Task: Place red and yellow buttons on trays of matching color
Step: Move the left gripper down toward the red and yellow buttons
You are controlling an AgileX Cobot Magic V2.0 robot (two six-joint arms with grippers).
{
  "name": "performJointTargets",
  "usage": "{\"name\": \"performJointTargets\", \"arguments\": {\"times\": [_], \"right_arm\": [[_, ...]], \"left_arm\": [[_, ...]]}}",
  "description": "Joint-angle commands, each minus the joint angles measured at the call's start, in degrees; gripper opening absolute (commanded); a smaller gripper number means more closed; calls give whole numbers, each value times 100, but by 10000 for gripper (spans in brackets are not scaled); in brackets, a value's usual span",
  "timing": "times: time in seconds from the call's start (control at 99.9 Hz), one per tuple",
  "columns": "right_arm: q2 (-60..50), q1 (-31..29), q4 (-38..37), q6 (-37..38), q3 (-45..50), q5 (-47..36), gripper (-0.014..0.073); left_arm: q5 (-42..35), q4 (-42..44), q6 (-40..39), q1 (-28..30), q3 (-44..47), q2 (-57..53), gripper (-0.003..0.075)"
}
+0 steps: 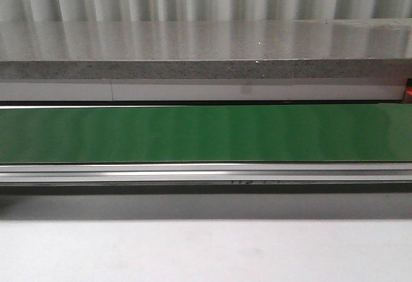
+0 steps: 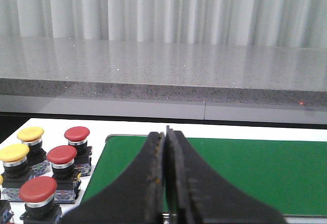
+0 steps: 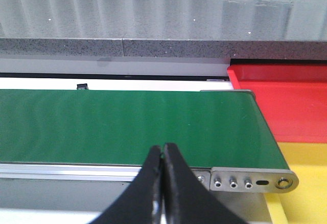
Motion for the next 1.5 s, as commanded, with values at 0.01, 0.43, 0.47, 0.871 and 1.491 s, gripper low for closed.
{"name": "performJointTargets", "arguments": {"times": [0.01,0.43,0.47,0.871,1.491], "right_arm": [[-93,-28,-57,-5,4,-451,-67],[-93,-28,-57,-5,4,-451,-67],[-93,-28,-57,-5,4,-451,-67],[-93,-28,-57,-5,4,-451,-67],[-93,-28,-57,-5,4,-451,-67]], "left_arm": [[-469,-13,-44,-39,270,-163,-20],[-642,-13,-44,-39,200,-163,-20],[-629,-13,-44,-39,109,-163,-20],[1661,-13,-44,-39,-2254,1203,-20],[4750,-139,-44,-39,-4153,3485,-19]]}}
